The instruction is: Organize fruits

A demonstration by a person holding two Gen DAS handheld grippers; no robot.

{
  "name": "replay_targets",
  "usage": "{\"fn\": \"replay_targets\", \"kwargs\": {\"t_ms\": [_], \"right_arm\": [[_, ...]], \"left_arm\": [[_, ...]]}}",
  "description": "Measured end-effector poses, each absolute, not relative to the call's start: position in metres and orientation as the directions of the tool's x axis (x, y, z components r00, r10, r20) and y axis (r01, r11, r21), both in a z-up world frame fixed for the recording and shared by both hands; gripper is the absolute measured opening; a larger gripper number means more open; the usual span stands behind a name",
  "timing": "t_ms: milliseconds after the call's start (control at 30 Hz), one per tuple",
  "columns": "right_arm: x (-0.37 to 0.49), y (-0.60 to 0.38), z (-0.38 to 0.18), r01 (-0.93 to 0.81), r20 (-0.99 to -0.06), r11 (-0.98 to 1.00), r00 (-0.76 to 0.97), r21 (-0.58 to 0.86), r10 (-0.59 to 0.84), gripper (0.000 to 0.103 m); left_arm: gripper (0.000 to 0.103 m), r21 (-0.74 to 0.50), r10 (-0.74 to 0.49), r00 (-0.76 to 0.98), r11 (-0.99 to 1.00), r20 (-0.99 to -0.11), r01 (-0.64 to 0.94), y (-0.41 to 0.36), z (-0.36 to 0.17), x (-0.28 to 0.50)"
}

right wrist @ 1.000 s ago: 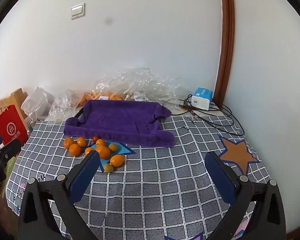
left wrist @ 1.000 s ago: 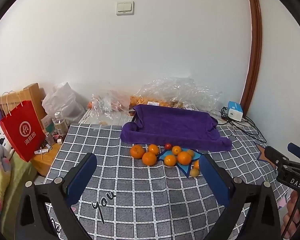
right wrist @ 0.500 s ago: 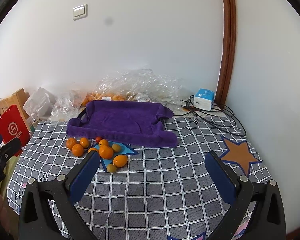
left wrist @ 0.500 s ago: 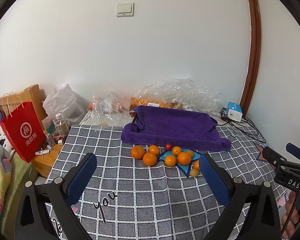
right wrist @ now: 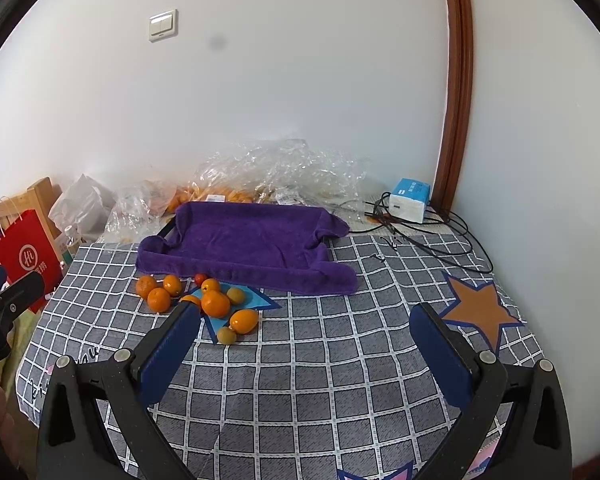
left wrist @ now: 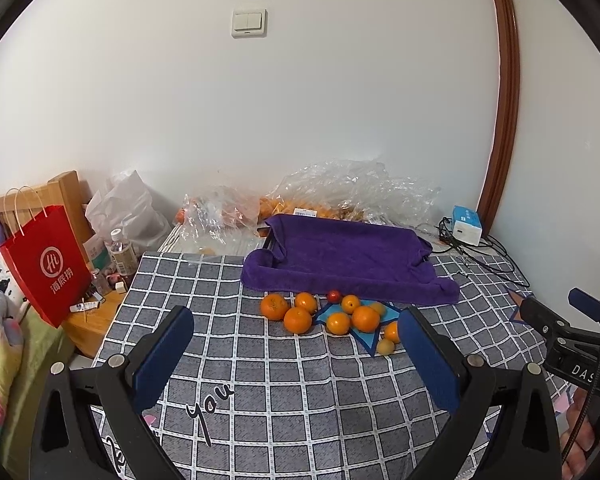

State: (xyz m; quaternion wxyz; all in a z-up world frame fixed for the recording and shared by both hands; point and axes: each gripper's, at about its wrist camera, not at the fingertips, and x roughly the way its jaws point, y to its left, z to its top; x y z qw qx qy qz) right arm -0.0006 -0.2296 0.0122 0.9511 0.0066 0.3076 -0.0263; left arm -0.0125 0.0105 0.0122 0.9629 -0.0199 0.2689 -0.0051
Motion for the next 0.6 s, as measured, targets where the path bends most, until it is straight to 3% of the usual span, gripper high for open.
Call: {"fn": "replay_targets", "kwargs": {"t_ms": [600], "right_arm": [[-0.0028,-0.2273,0.0101,0.057,-0.587,0.998,0.808,-0.004,-0.048,0.103]], "left_arm": [[0.103,-0.049,-0.025,0.856,0.999,-0.517,0.000,0.0140,0.0151,-0.0125]]}}
